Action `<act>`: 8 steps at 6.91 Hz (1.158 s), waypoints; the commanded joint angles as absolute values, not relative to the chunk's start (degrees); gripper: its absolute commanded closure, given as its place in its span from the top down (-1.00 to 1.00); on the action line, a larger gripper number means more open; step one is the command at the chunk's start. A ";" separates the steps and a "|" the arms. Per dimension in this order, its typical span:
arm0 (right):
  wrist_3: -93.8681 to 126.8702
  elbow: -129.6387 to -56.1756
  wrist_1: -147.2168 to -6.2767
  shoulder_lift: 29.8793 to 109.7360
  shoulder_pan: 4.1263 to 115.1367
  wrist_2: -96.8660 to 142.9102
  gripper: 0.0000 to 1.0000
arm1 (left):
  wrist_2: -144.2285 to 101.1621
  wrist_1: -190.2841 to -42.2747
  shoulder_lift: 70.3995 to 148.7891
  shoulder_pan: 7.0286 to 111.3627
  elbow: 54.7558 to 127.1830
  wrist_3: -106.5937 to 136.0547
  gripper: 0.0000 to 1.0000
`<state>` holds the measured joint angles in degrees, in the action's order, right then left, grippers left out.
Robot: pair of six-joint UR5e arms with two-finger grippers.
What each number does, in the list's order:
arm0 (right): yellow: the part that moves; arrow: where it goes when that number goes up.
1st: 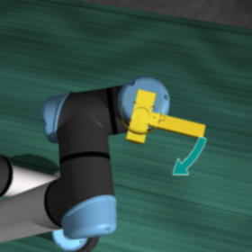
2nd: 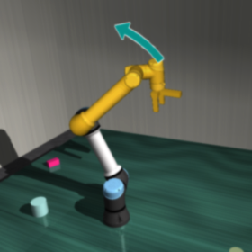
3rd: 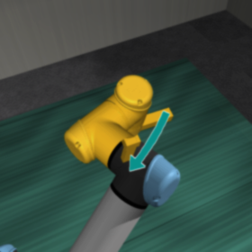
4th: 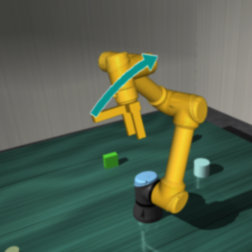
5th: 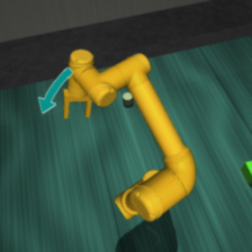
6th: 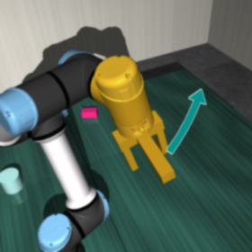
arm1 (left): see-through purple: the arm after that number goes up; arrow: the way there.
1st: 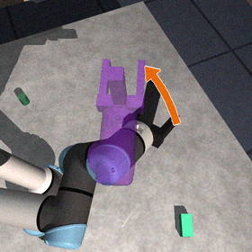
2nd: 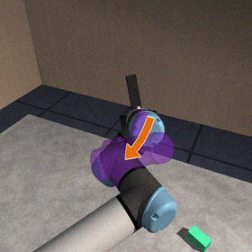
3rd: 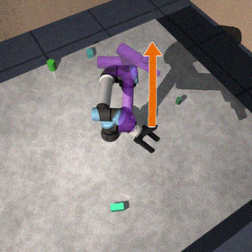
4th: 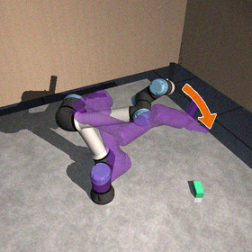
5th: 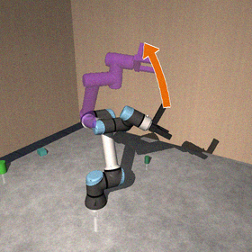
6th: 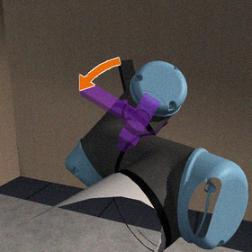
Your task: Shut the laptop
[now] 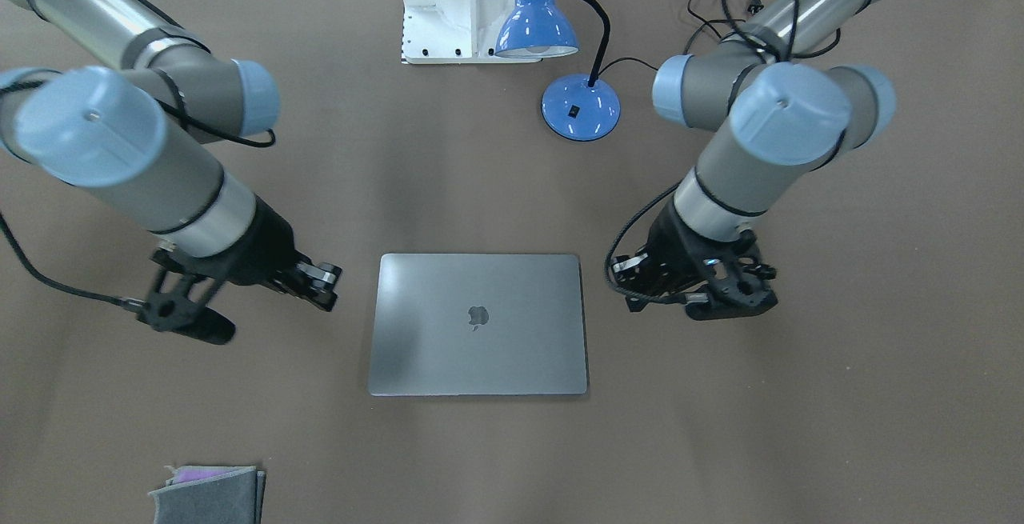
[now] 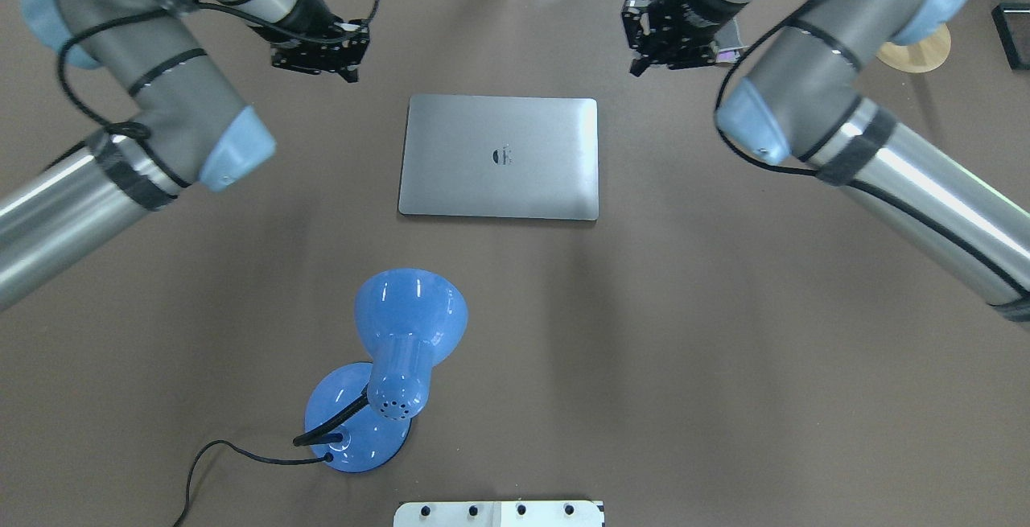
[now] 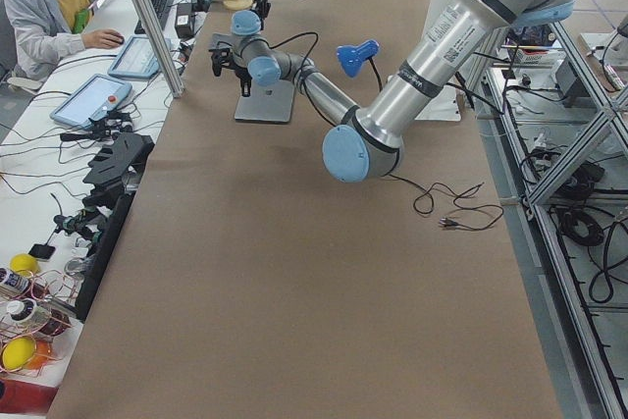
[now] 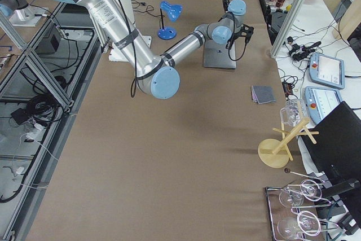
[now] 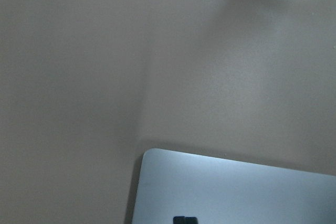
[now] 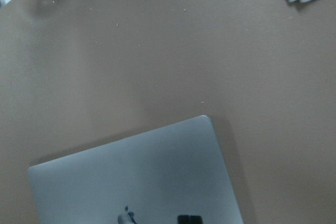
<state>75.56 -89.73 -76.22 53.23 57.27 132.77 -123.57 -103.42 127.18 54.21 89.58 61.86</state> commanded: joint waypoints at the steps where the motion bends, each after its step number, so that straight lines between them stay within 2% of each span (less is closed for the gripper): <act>1: 59.87 -104.54 -84.08 66.56 66.84 139.73 -1.00 | -125.51 -88.05 114.83 60.61 107.43 43.59 -1.00; 2: 48.19 -107.81 -88.37 72.71 70.80 140.27 -1.00 | -126.55 -86.33 108.96 65.08 111.14 36.72 -1.00; 4: 16.34 -111.87 -94.55 87.12 80.54 139.92 -1.00 | -135.39 -86.40 95.42 77.63 112.33 14.88 -1.00; 5: 1.56 -111.80 -97.62 92.93 85.12 137.31 -0.98 | -135.87 -87.01 88.92 82.13 111.54 7.02 0.25; 6: -6.16 -112.14 -101.56 96.21 89.08 133.37 0.98 | -135.01 -86.75 85.38 85.57 110.66 -2.11 0.95; 8: -11.30 -111.89 -101.87 98.77 89.91 131.05 1.00 | -131.77 -89.44 78.53 89.82 109.15 -7.63 0.96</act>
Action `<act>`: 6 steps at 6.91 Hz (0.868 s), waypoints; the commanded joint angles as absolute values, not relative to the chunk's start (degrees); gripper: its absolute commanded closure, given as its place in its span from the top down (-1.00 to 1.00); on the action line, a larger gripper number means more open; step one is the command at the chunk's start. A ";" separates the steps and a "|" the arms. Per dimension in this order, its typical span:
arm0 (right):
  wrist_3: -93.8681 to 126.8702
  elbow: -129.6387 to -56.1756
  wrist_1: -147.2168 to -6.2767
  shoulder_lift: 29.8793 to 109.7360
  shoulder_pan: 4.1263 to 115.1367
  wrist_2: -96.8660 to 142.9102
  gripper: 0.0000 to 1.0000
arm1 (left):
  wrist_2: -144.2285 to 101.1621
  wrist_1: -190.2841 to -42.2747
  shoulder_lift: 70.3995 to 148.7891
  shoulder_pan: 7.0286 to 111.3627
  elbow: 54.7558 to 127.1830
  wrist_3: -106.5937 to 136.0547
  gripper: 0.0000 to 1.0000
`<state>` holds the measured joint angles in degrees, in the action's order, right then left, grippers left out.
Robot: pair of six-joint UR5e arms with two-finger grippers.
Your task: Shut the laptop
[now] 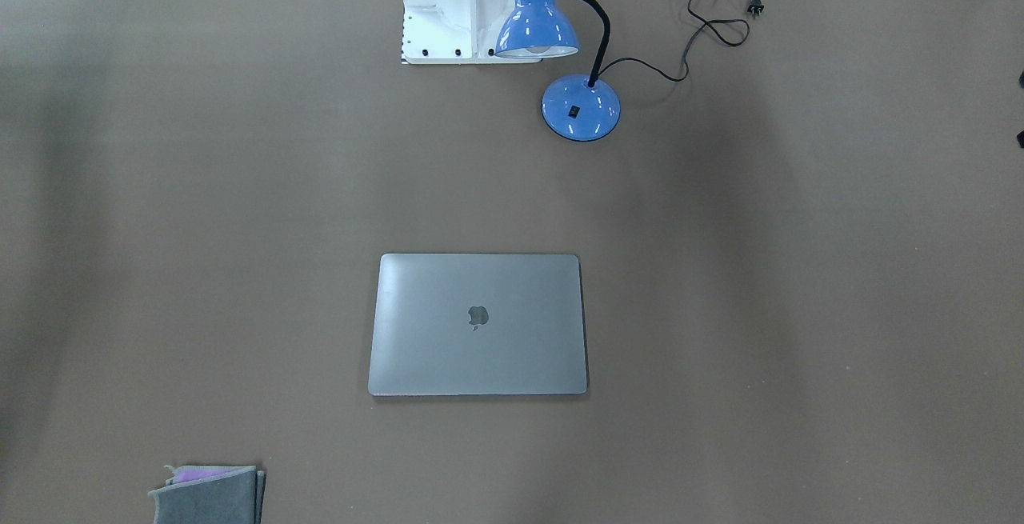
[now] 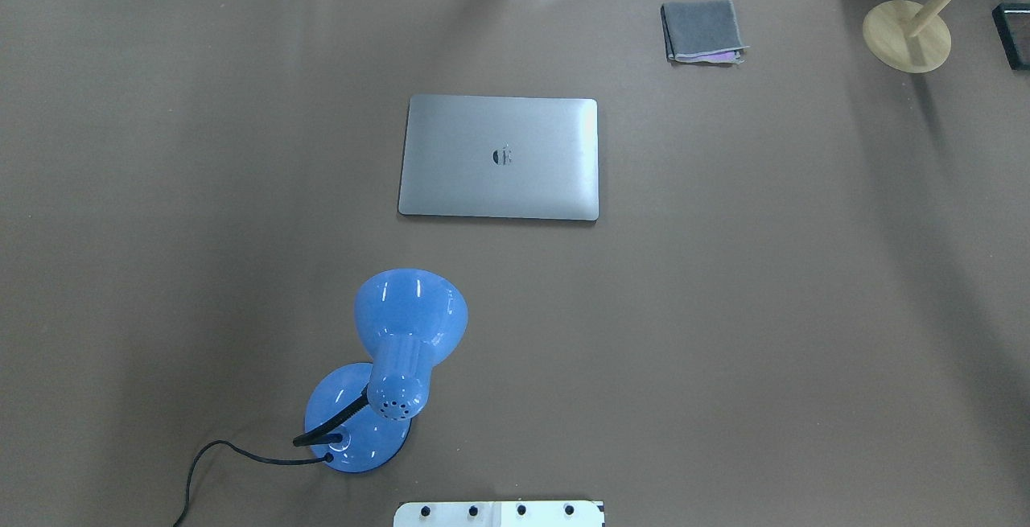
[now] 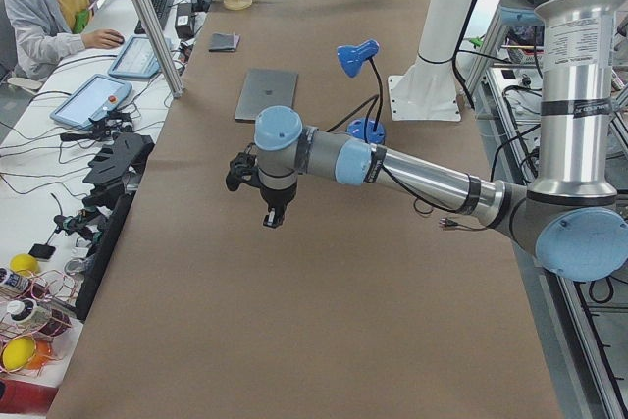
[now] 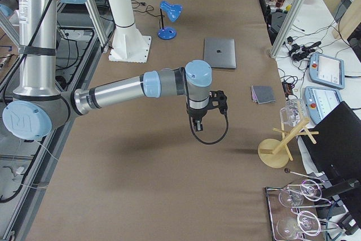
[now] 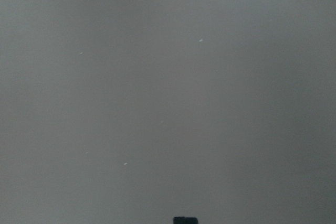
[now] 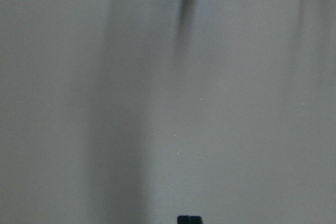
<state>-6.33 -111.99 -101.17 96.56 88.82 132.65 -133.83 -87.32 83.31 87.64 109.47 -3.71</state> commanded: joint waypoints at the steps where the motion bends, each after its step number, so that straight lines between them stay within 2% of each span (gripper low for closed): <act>1: -11.42 -112.06 -101.60 99.14 89.91 130.96 1.00 | -131.31 -92.60 77.01 89.82 108.12 -7.99 0.96; 4: -10.55 -111.44 -102.04 99.23 89.91 130.26 1.00 | -132.53 -92.20 76.91 96.31 109.59 -7.56 0.96; 6: -10.72 -111.45 -101.43 100.19 89.91 130.17 1.00 | -132.80 -91.93 76.82 96.33 109.60 -7.47 0.96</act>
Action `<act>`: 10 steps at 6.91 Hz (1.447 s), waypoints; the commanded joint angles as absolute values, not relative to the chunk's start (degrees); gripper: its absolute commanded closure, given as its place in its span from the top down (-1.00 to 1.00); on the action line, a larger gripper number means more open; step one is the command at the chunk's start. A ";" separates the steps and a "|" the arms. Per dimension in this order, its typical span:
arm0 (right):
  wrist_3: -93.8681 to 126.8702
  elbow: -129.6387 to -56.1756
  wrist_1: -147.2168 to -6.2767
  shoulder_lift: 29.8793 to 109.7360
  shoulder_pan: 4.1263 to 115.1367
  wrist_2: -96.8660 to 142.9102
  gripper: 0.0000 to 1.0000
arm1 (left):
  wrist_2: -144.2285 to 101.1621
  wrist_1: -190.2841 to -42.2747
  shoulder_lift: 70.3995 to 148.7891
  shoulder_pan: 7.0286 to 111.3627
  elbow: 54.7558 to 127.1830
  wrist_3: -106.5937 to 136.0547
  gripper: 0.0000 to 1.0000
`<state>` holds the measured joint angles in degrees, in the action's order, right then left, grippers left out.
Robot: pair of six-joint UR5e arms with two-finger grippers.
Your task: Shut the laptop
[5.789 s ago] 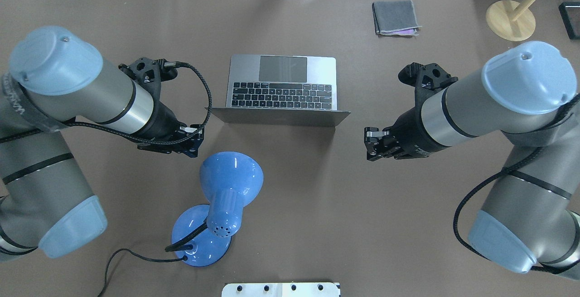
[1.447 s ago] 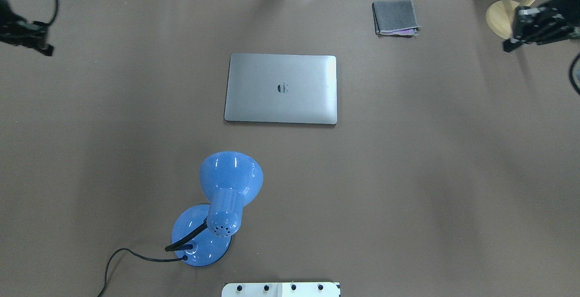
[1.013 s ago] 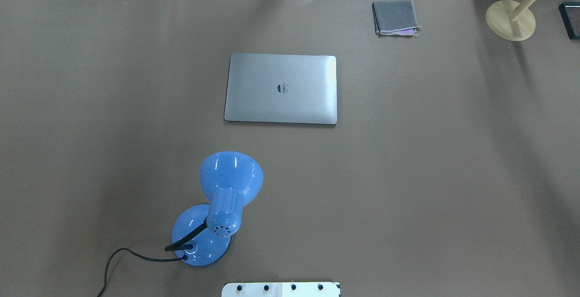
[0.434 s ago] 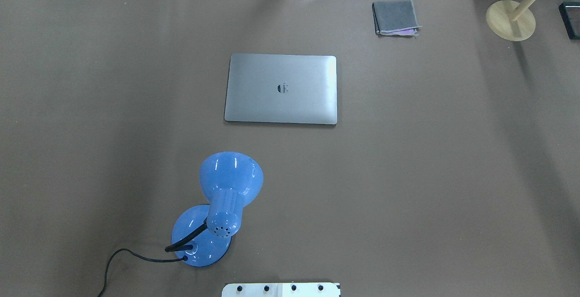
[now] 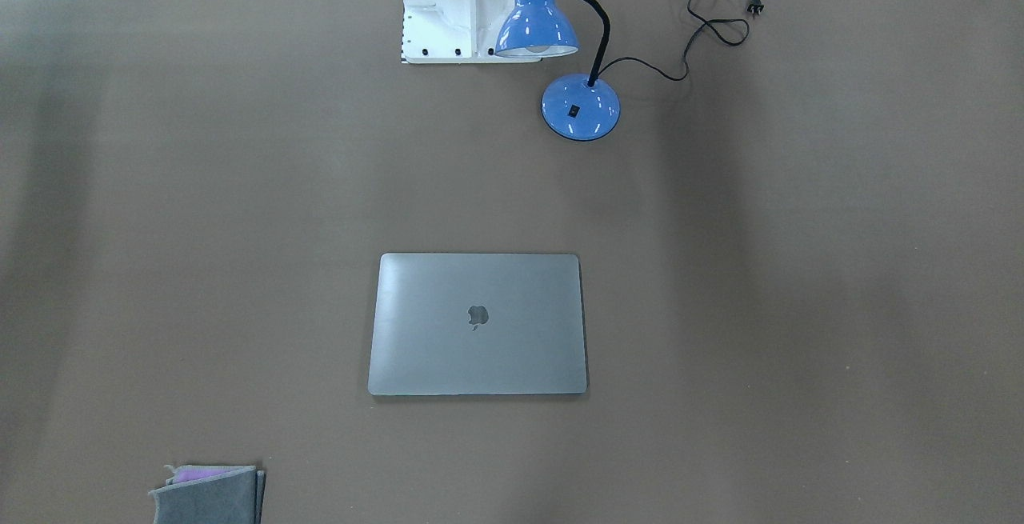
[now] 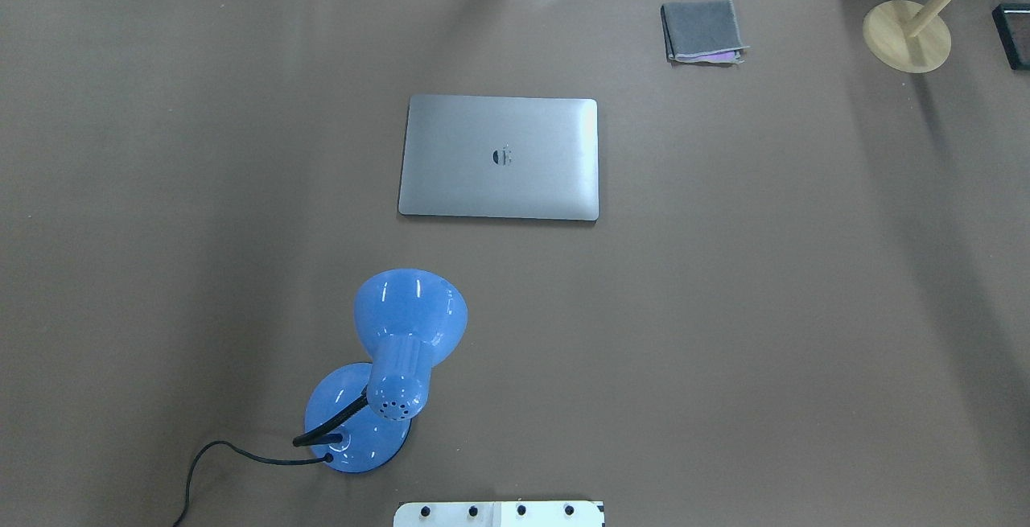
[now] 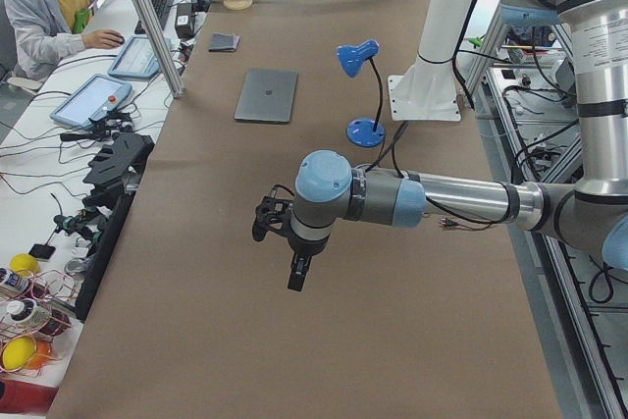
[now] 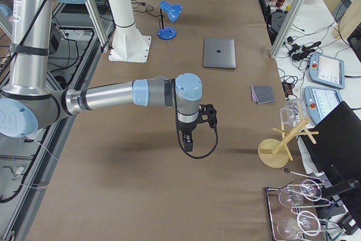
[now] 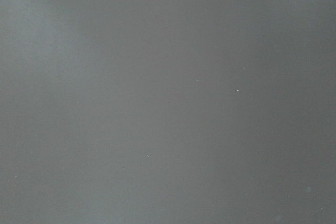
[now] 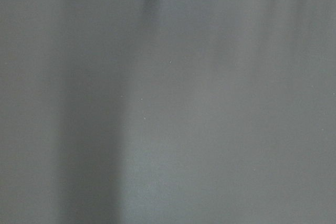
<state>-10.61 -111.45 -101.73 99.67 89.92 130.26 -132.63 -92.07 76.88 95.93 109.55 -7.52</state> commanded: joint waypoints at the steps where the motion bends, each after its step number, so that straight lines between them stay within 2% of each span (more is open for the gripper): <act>1: -10.55 -111.45 -101.51 101.24 89.91 130.43 1.00 | -133.15 -91.93 76.90 96.33 109.60 -7.38 0.96; 4: -10.55 -110.75 -101.43 101.43 89.91 130.87 1.00 | -133.24 -92.11 77.43 96.24 106.19 -7.47 0.96; 10: -10.55 -110.31 -101.34 101.34 89.91 131.22 1.00 | -133.24 -92.64 79.01 96.06 106.17 -7.56 0.96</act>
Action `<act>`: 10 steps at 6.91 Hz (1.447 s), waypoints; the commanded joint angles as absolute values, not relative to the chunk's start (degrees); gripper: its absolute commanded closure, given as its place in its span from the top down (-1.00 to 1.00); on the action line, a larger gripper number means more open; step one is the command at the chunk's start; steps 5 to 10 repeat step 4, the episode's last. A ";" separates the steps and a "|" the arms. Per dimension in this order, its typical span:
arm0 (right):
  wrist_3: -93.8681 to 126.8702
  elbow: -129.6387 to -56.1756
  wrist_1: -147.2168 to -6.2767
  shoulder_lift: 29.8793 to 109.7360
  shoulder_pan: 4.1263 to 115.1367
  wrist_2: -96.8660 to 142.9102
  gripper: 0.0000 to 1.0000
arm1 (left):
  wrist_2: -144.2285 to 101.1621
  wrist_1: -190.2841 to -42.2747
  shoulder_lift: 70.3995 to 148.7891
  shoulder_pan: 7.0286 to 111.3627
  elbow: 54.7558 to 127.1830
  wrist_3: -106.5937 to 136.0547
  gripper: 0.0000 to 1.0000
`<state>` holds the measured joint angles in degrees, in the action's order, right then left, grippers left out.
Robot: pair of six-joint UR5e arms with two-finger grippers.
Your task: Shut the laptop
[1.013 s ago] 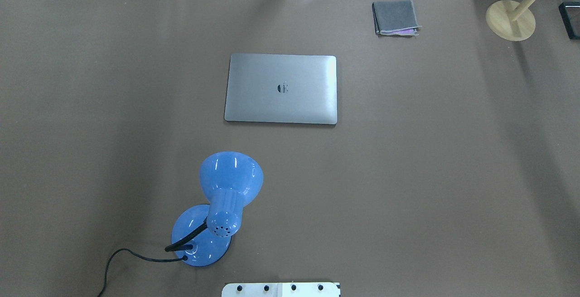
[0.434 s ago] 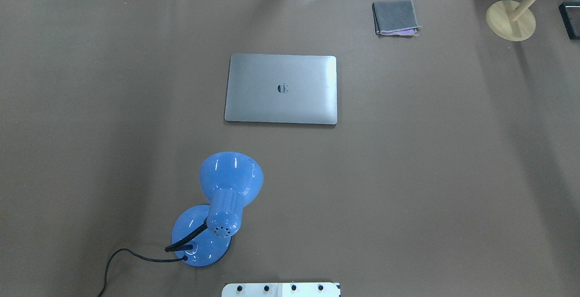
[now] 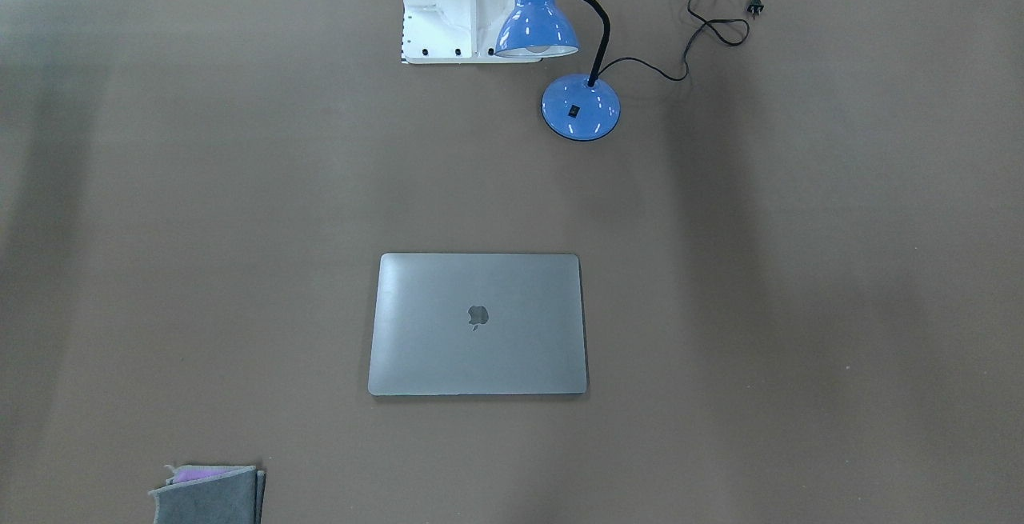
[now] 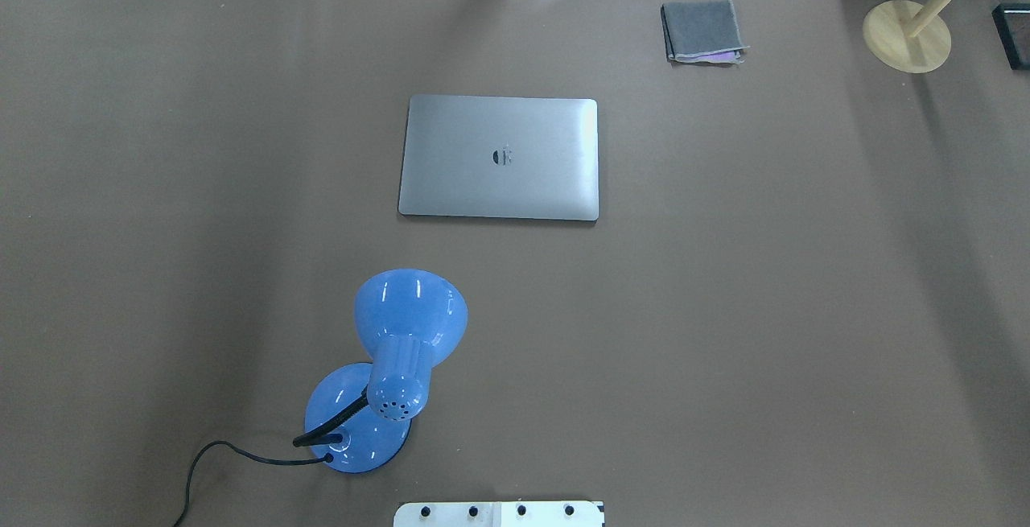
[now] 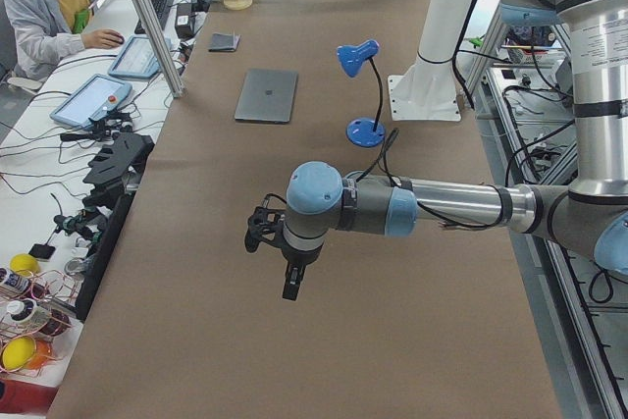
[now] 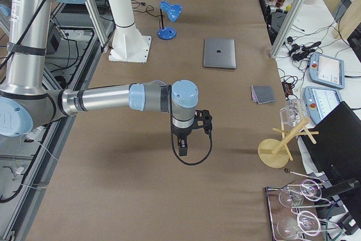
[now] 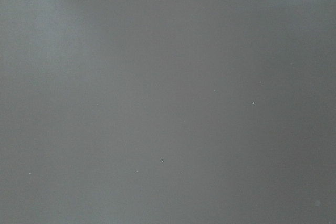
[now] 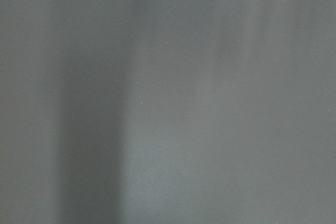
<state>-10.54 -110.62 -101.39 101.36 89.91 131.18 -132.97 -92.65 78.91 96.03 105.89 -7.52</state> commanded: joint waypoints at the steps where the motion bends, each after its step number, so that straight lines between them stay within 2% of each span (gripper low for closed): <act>1: -10.81 -110.82 -101.77 101.60 89.91 131.31 1.00 | -133.16 -92.72 78.93 96.06 106.08 -7.56 0.96; 10: -10.99 -110.66 -101.43 102.13 89.91 131.31 1.00 | -133.15 -92.64 79.72 96.06 106.69 -7.47 0.96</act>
